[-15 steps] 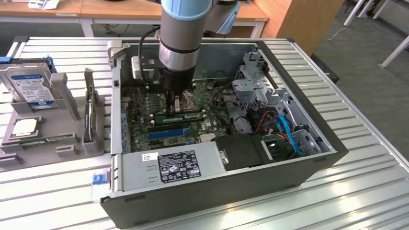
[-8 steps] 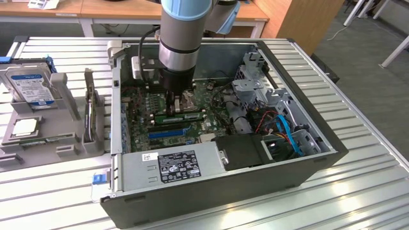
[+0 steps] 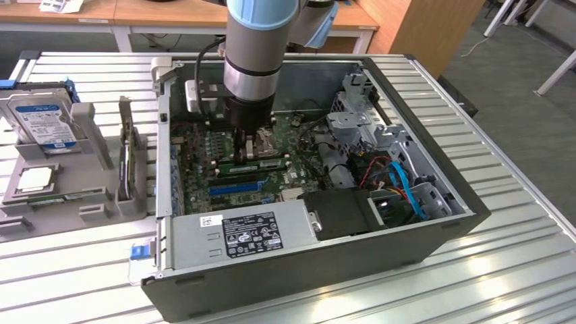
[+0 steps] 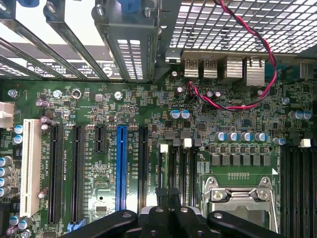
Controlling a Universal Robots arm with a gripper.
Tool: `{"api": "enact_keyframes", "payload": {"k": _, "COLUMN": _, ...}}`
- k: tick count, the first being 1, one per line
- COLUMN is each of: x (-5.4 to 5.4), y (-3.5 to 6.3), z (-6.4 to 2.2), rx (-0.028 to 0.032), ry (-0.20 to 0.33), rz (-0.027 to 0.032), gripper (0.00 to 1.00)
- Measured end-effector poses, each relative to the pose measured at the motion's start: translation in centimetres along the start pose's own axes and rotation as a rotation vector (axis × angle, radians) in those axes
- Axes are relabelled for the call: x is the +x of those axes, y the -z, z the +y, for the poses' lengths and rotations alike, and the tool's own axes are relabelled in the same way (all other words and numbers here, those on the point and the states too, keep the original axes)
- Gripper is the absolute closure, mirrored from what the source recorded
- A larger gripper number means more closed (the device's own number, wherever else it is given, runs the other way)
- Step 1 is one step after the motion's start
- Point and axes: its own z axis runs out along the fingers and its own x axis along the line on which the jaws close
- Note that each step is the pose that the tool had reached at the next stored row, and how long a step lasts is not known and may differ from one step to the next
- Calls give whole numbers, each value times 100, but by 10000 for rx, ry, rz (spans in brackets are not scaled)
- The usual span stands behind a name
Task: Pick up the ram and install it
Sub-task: 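Press down the ram until it locks into place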
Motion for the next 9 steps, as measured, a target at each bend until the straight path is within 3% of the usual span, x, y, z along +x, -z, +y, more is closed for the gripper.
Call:
{"api": "enact_keyframes", "payload": {"k": 4, "x": -2, "y": 8, "z": -1, "rx": 10, "ry": 1, "rz": -10, "gripper": 90}}
{"api": "enact_keyframes", "payload": {"k": 9, "x": -5, "y": 88, "z": 4, "rx": 1, "ry": 0, "rz": -1, "gripper": 90}}
